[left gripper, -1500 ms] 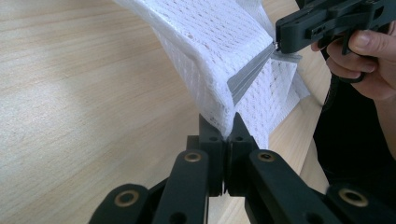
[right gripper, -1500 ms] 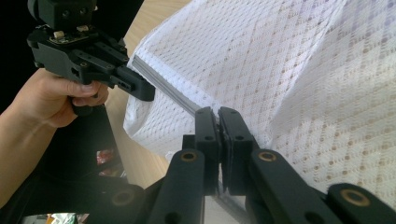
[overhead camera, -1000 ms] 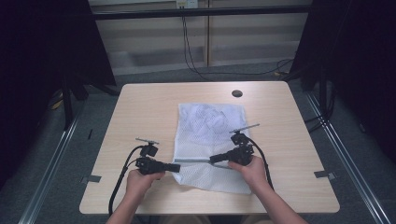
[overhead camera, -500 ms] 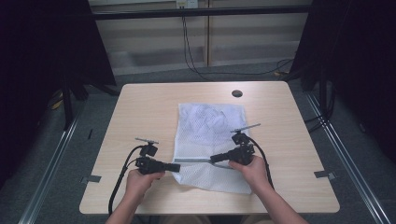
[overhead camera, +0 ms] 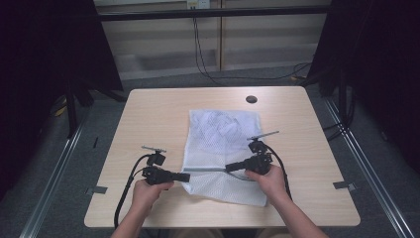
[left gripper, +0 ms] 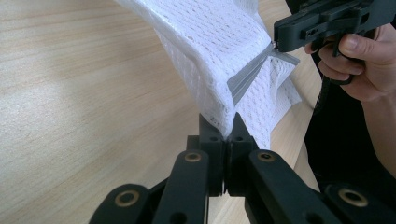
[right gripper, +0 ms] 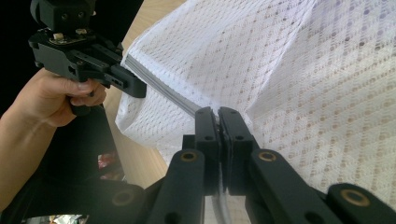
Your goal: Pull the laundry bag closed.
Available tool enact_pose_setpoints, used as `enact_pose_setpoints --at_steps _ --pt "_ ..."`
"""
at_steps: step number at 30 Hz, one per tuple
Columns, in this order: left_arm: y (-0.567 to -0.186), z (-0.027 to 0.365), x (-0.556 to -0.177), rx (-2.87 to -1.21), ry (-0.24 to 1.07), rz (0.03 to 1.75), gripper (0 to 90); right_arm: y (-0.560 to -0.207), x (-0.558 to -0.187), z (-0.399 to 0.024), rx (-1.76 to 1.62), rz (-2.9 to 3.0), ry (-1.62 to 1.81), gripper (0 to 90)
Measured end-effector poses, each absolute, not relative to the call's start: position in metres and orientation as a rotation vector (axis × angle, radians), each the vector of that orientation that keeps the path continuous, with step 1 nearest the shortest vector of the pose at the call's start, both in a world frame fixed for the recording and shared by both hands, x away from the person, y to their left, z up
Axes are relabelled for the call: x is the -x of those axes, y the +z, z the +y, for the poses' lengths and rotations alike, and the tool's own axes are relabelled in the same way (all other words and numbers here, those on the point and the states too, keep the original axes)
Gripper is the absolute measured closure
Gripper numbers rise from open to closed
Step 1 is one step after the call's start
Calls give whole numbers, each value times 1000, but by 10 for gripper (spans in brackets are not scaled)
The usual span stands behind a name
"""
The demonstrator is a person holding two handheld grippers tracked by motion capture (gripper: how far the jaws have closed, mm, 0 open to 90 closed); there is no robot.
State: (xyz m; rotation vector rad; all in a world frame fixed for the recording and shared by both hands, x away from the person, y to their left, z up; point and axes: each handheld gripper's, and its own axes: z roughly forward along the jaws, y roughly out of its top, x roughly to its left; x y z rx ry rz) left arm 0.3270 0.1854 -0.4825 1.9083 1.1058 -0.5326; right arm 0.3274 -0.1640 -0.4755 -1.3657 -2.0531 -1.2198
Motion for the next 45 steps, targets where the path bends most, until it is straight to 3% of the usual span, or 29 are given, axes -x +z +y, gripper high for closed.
enact_pose_setpoints --at_steps 45 --pt "-483 189 -331 -1890 -527 1121 891 -475 -328 -184 1409 -2029 -1232 869"
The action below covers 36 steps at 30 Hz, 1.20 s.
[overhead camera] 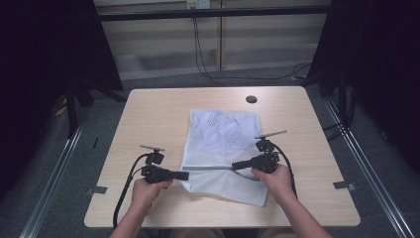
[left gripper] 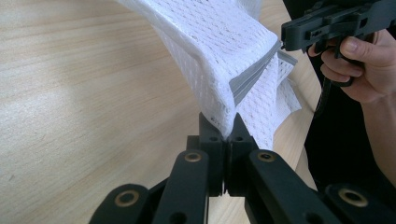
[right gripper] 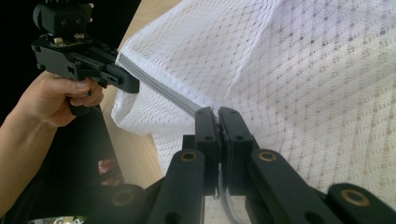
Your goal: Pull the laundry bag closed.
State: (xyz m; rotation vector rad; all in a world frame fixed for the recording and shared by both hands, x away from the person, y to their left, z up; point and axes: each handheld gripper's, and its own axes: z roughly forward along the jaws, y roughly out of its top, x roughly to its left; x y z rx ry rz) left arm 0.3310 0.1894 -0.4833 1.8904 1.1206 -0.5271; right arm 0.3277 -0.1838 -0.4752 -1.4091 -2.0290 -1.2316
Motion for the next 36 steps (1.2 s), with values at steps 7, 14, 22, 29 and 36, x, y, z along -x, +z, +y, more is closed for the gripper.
enact_pose_setpoints --at_steps 7,14,22,29,36 --pt "-483 189 -332 -1887 -527 1119 891 -475 -326 -185 1413 -2032 -1231 868" --pt "-483 189 -332 -1891 -529 1119 891 -476 -326 -193 1434 -2021 -1240 869" --pt "-483 189 -333 -1891 -527 1119 891 -476 -325 -194 1428 -2021 -1237 868" --pt "-483 189 -333 -1885 -536 1126 890 -478 -325 -197 1444 -2016 -1230 868" --pt "-483 189 -334 -1889 -529 1122 891 -478 -325 -198 1439 -2013 -1232 868"
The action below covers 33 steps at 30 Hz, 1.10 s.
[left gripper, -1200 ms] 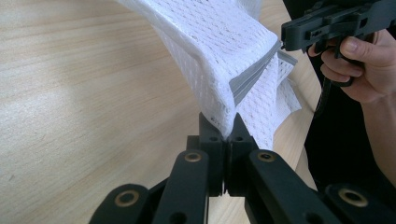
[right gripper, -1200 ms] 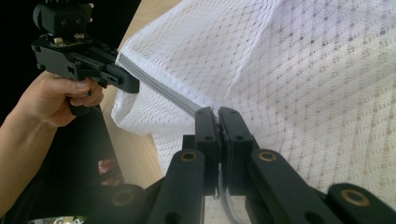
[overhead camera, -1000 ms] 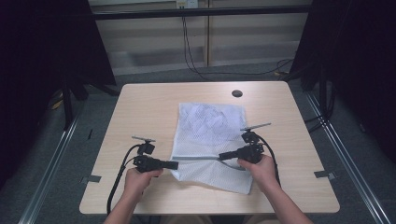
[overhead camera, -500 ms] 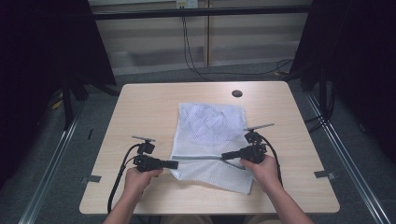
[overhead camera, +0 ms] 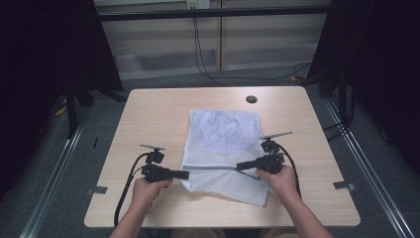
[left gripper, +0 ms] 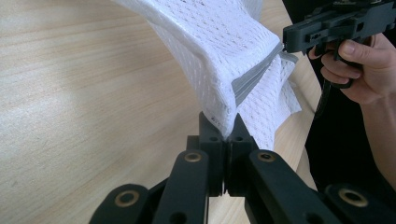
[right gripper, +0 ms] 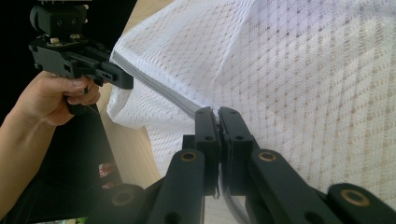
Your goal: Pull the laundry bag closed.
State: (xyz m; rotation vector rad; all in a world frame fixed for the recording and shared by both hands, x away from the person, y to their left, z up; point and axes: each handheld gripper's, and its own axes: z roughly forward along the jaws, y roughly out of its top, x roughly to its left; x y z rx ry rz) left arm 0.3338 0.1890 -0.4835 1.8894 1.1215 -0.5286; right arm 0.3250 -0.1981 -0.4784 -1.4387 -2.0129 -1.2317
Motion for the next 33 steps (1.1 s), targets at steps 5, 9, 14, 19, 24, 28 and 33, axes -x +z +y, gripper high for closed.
enact_pose_setpoints --at_steps 5,9,14,19,24,28,33 --pt "-483 189 -334 -1887 -530 1129 891 -478 -324 -199 1440 -2010 -1231 869" --pt "-483 190 -334 -1881 -528 1131 891 -478 -324 -204 1453 -2000 -1238 868" --pt "-483 190 -334 -1880 -528 1130 890 -478 -324 -205 1448 -2002 -1239 869" --pt "-483 189 -333 -1875 -529 1134 890 -477 -324 -206 1451 -1999 -1236 868" --pt "-483 189 -333 -1878 -525 1135 890 -477 -324 -211 1467 -2003 -1240 868" --pt "-482 190 -334 -1874 -531 1139 890 -477 -323 -212 1466 -2000 -1239 868" --pt "-482 190 -334 -1873 -536 1140 890 -476 -323 -212 1459 -2001 -1238 868"
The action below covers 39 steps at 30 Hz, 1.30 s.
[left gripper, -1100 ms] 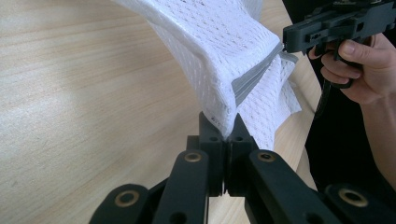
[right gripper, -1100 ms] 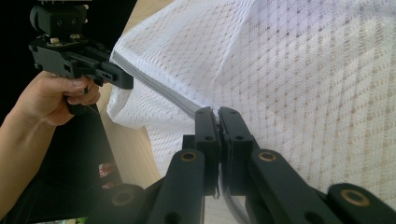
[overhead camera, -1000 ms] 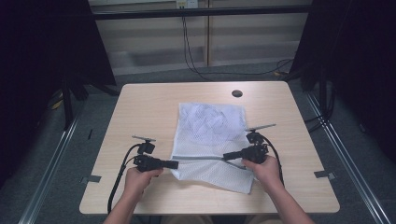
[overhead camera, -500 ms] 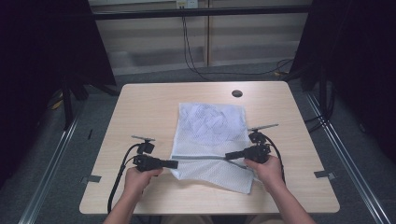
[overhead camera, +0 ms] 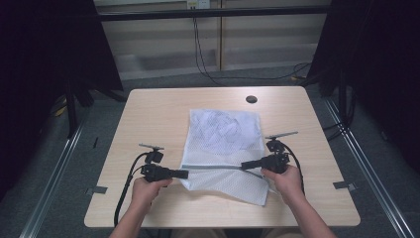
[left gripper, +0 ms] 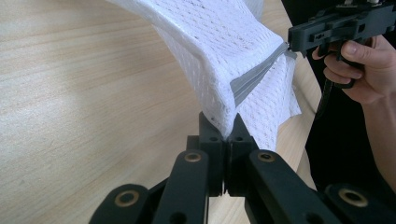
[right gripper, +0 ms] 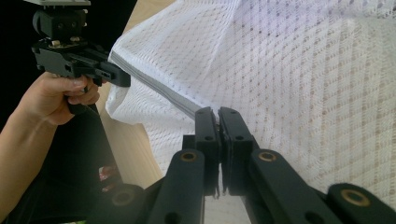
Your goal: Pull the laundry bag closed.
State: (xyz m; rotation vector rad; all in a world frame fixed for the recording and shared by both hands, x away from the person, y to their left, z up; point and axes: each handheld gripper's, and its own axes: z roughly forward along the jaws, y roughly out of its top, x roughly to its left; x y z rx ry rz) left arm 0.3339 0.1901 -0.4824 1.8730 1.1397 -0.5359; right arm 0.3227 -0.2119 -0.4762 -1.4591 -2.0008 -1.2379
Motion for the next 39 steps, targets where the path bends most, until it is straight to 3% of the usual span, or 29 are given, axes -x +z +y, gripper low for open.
enact_pose_setpoints --at_steps 39 --pt "-483 191 -335 -1868 -535 1134 890 -467 -310 -220 1446 -2042 -1230 868"
